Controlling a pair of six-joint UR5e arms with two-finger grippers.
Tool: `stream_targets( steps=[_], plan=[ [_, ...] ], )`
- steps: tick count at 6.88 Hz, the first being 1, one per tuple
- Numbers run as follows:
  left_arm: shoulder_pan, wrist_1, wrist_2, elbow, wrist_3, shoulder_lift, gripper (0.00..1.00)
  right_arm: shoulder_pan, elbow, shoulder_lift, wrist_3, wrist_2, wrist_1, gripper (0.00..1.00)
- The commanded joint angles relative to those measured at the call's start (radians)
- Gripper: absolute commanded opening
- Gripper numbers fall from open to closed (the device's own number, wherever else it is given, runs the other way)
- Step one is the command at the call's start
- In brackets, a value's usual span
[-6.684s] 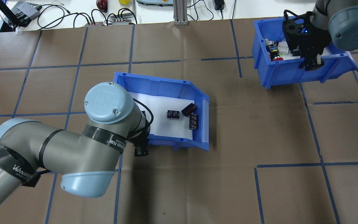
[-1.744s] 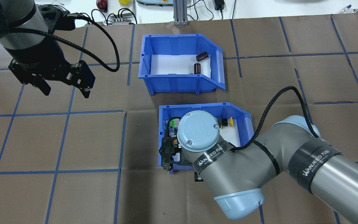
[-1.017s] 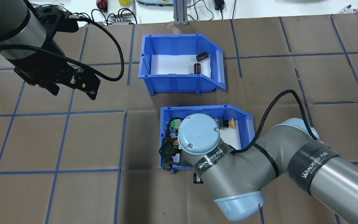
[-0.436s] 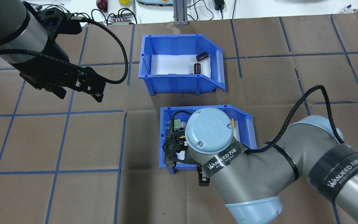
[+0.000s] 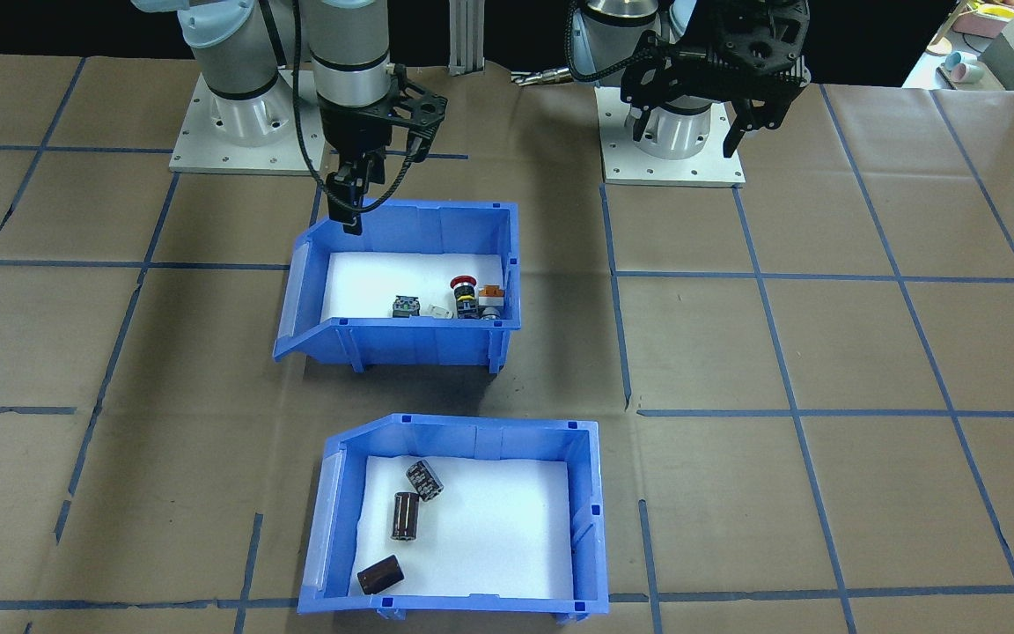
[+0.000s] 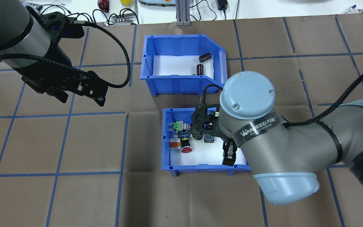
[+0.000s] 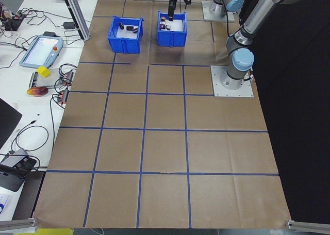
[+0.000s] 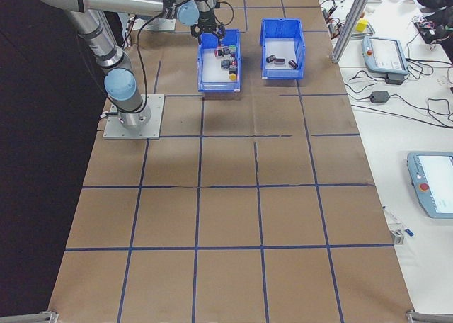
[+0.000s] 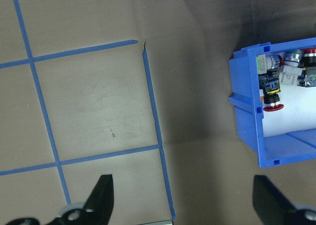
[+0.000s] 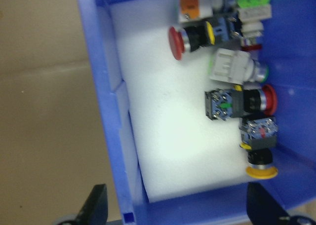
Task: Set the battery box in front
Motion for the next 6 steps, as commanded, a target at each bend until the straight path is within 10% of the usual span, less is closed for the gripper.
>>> stream_targets(
  steps=[1,6],
  plan=[
    [0.000,0.009,-0.004,-0.037,0.015,0.017,1.00,-0.159,-0.086,0.003,0.044,-0.006,0.018,1.00],
    [0.003,0.003,0.010,-0.044,0.017,0.042,1.00,-0.305,-0.250,0.028,0.718,0.049,0.214,1.00]
  ],
)
